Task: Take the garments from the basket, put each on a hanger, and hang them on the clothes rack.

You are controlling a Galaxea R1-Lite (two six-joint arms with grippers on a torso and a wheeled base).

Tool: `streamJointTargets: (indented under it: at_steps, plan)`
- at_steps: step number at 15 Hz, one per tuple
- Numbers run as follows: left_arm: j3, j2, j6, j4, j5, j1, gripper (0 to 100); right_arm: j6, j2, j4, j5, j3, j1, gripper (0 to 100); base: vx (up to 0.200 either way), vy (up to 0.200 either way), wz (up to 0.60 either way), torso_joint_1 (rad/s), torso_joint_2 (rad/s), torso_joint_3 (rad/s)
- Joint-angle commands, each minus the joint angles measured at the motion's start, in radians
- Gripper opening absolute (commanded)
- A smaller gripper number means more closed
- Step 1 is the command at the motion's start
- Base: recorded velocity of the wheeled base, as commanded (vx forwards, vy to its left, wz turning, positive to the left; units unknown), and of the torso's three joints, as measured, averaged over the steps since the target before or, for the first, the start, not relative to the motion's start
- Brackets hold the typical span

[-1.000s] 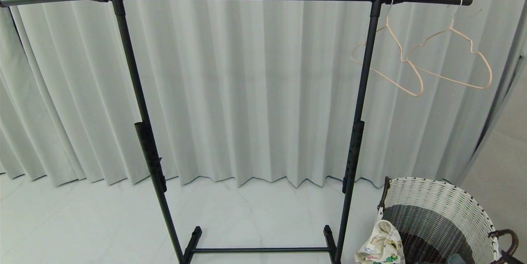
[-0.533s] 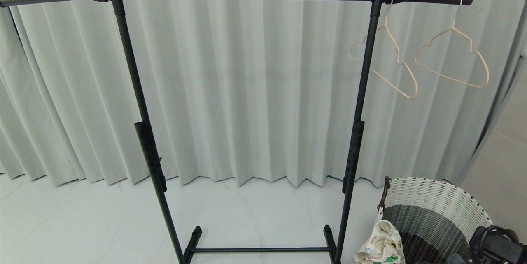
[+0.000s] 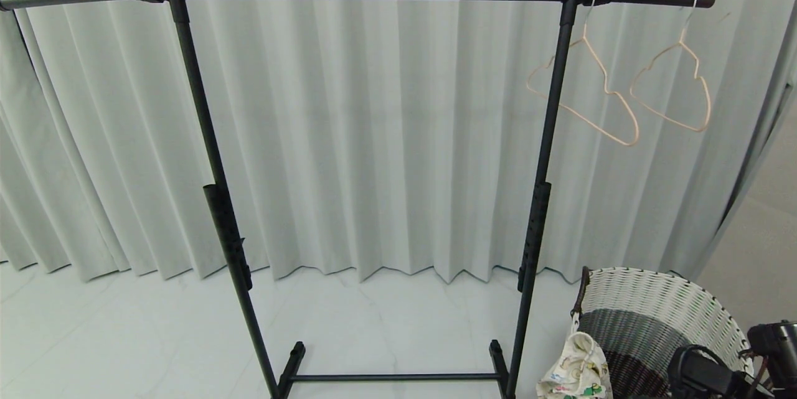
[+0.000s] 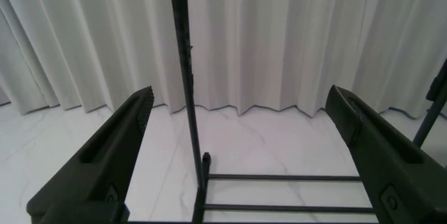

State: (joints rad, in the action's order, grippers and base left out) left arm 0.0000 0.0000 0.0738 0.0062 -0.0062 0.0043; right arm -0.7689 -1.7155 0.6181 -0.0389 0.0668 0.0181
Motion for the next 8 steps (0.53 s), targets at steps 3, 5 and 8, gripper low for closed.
streamJointTargets:
  at_steps: [3, 5, 8]
  plan:
    - [0.000, 0.000, 0.000, 0.000, 0.000, 0.000, 100, 0.000, -0.162, 0.143, 0.002, 0.001, -0.004, 100, 0.000, 0.000, 0.00, 0.000, 0.00, 0.000]
    - [0.000, 0.000, 0.001, 0.000, 0.000, 0.000, 100, 0.003, -0.188, 0.163, 0.010, 0.005, -0.004, 100, 0.000, 0.000, 0.00, 0.000, 0.00, 0.000]
    - [0.000, 0.000, 0.009, 0.000, 0.000, 0.000, 100, 0.003, -0.211, 0.169, 0.010, 0.042, -0.023, 100, 0.000, 0.000, 0.00, 0.000, 0.00, 0.000]
